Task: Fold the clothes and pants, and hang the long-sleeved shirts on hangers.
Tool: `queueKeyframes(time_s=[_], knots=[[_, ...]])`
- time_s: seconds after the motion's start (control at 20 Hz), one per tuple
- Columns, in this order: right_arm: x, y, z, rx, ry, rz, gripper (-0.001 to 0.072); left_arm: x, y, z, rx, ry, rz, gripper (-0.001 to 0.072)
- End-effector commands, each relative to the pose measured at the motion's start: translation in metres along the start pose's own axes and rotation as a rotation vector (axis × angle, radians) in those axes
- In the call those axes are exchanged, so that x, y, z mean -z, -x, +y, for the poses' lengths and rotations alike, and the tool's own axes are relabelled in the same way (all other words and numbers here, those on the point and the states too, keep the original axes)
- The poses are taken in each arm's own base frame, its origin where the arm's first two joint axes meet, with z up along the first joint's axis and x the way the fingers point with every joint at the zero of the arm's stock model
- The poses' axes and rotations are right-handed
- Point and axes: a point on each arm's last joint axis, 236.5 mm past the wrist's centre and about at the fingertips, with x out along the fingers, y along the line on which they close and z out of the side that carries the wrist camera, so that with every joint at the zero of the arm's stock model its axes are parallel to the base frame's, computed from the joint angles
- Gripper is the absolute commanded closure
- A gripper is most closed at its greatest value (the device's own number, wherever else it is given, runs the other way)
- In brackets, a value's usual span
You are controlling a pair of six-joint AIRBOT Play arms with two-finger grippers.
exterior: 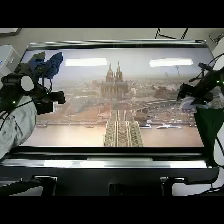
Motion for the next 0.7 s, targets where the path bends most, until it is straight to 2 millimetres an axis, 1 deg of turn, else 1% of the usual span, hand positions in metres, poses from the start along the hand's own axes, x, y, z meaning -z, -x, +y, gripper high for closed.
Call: queueKeyframes(time_s=[0.0, 0.6, 0.65], knots=[[0.0005, -0.0005, 0.0004, 0.000, 0.000, 0.003, 0.0015, 0.0000, 0.0002, -0.0002, 0.000, -0.001, -0.001, 0.0018], [0.0002, -0.0005, 0.0009, -0.002, 0.000, 0.001, 0.0015, 0.0000, 0.0002, -0.0003, 0.000, -0.001, -0.001, 0.0017], [-0.0007, -0.0005, 0.0017, -0.005, -0.001, -0.002, 0.0015, -0.0031, 0.0000, -0.0021, 0.007, 0.012, -0.014, 0.0017]])
